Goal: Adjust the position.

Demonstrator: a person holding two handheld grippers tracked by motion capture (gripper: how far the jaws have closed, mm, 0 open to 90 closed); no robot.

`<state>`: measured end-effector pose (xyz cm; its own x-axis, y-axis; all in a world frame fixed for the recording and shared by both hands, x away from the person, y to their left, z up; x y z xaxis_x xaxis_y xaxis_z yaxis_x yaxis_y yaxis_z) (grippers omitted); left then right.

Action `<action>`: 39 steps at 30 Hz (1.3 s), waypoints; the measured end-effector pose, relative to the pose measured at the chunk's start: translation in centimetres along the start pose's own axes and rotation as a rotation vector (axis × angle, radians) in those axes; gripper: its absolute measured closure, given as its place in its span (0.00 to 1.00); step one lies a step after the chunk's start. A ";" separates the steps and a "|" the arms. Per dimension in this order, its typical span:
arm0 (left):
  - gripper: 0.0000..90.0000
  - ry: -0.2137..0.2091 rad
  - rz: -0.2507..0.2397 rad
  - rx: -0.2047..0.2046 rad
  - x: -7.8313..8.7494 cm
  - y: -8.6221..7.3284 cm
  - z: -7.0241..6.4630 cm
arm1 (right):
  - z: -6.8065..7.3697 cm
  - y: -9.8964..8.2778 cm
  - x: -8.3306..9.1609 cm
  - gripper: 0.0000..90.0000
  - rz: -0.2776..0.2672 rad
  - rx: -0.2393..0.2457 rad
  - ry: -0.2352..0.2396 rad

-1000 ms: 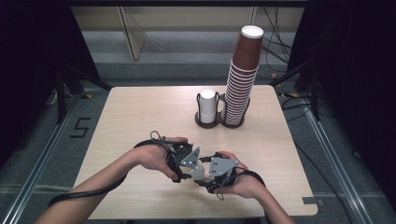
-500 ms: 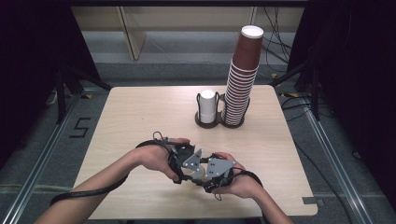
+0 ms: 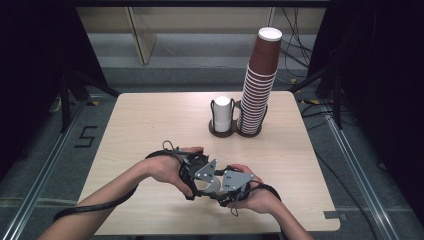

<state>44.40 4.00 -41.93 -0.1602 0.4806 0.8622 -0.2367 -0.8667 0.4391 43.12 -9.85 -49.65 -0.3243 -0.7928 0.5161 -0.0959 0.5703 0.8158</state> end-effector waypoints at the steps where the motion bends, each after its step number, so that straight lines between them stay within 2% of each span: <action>1: 0.14 0.020 -0.007 0.014 0.2 -0.1 0.0 | 0.0 0.0 0.0 0.38 -0.001 0.000 -0.008; 4: 0.07 0.037 -0.048 0.051 0.5 -0.4 0.2 | -0.4 -0.5 0.4 0.38 0.000 -0.017 -0.028; 8: 0.05 0.089 -0.090 0.074 1.0 -1.0 0.5 | -0.7 -1.1 0.9 0.38 0.002 -0.037 -0.053; 9: 0.05 0.090 -0.097 0.087 1.3 -1.3 0.5 | -0.8 -1.2 1.1 0.38 -0.002 -0.053 -0.063; 10: 0.05 0.099 -0.119 0.100 1.4 -1.5 0.5 | -1.2 -1.3 1.2 0.38 -0.019 -0.025 -0.075; 12: 0.04 0.123 -0.200 0.162 1.7 -2.1 0.3 | -1.3 -1.8 1.8 0.38 -0.018 -0.119 -0.108; 13: 0.04 0.127 -0.213 0.166 1.8 -2.3 0.4 | -1.7 -2.0 2.1 0.38 -0.029 -0.114 -0.128; 15: 0.05 0.166 -0.284 0.226 2.0 -3.0 0.2 | -2.3 -2.3 2.5 0.38 -0.041 -0.113 -0.156; 16: 0.06 0.183 -0.317 0.254 2.0 -3.4 0.2 | -2.5 -2.5 2.7 0.38 -0.052 -0.130 -0.168; 18: 0.07 0.215 -0.361 0.309 2.1 -4.1 0.1 | -3.0 -2.8 3.3 0.38 -0.063 -0.140 -0.192; 19: 0.07 0.248 -0.393 0.345 2.2 -4.7 0.0 | -3.1 -2.9 3.5 0.38 -0.069 -0.169 -0.205; 21: 0.07 0.283 -0.441 0.394 2.3 -5.3 -0.2 | -3.4 -3.2 4.1 0.38 -0.084 -0.215 -0.244; 22: 0.07 0.294 -0.467 0.419 2.3 -5.5 -0.3 | -3.9 -3.4 4.4 0.38 -0.095 -0.182 -0.260; 24: 0.08 0.321 -0.515 0.471 2.3 -6.1 -0.6 | -4.1 -3.7 4.9 0.38 -0.109 -0.241 -0.281; 28: 0.09 0.383 -0.542 0.518 2.2 -7.0 -1.0 | -4.8 -4.2 5.7 0.38 -0.118 -0.270 -0.329; 32: 0.09 0.418 -0.560 0.558 2.0 -7.8 -1.2 | -5.1 -4.5 6.2 0.38 -0.130 -0.298 -0.355; 36: 0.09 0.465 -0.596 0.633 1.8 -8.7 -1.5 | -5.5 -4.8 6.7 0.38 -0.125 -0.309 -0.380; 38: 0.10 0.488 -0.614 0.675 1.7 -9.2 -1.7 | -5.6 -5.0 6.9 0.38 -0.135 -0.335 -0.391; 39: 0.10 0.500 -0.618 0.685 1.7 -9.4 -1.8 | -5.7 -5.1 7.1 0.38 -0.135 -0.336 -0.412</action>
<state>44.68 13.22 -45.07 -0.6108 0.7306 0.3052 0.1559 -0.2669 0.9510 46.70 -19.56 -48.63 -0.6779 -0.6660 0.3113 0.1216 0.3160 0.9409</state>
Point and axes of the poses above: each handheld gripper's, and its own axes: x roughly backward along the jaws, y roughly out of its top, z roughly to its left, the point moved 3 cm from there along -x, roughly forward along the jaws
